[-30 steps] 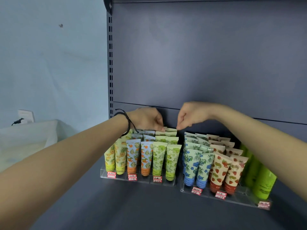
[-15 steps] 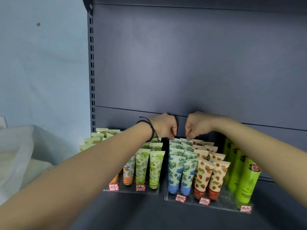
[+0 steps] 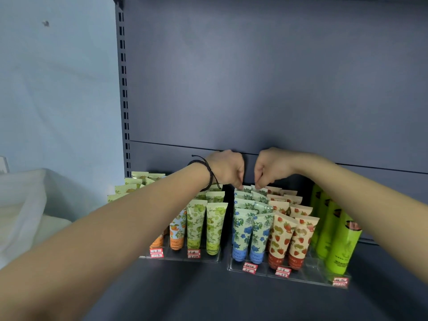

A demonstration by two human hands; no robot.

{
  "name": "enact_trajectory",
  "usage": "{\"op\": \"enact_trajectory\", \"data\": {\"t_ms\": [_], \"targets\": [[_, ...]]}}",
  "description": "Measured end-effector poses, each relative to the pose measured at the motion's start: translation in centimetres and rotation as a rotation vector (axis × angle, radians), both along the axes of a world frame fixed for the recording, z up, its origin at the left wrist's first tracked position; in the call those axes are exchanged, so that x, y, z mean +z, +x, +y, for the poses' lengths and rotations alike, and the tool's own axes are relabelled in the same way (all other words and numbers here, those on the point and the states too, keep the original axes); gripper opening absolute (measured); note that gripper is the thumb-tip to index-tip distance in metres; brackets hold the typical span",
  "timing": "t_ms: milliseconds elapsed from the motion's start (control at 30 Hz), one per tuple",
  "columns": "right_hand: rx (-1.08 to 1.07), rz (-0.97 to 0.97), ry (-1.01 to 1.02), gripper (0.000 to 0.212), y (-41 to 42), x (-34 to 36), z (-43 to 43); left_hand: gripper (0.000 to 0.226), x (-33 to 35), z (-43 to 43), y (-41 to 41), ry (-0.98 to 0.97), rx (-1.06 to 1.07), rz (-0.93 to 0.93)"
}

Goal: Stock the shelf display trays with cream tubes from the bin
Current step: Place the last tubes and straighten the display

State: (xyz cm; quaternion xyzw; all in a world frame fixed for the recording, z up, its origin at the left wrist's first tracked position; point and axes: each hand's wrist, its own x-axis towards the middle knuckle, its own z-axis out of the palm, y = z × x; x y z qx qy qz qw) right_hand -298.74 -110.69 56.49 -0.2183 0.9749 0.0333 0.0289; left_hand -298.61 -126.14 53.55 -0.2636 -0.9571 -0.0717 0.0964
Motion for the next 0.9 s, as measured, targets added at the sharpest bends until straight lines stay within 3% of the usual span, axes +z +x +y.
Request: {"op": "enact_trajectory", "data": {"t_ms": [200,367,900], "targets": [[0.030,-0.079,0.002,0.021,1.8,0.7,0.2,0.021,0.8,-0.5,0.9,0.127,-0.063,0.017],[0.048,-0.075,0.054,0.013,2.3,-0.1,-0.1,0.025,1.0,-0.9,1.8,-0.003,-0.177,-0.141],[0.071,-0.080,0.074,0.010,2.4,0.2,-0.6,0.017,0.5,-0.7,1.3,-0.040,-0.148,-0.145]]}}
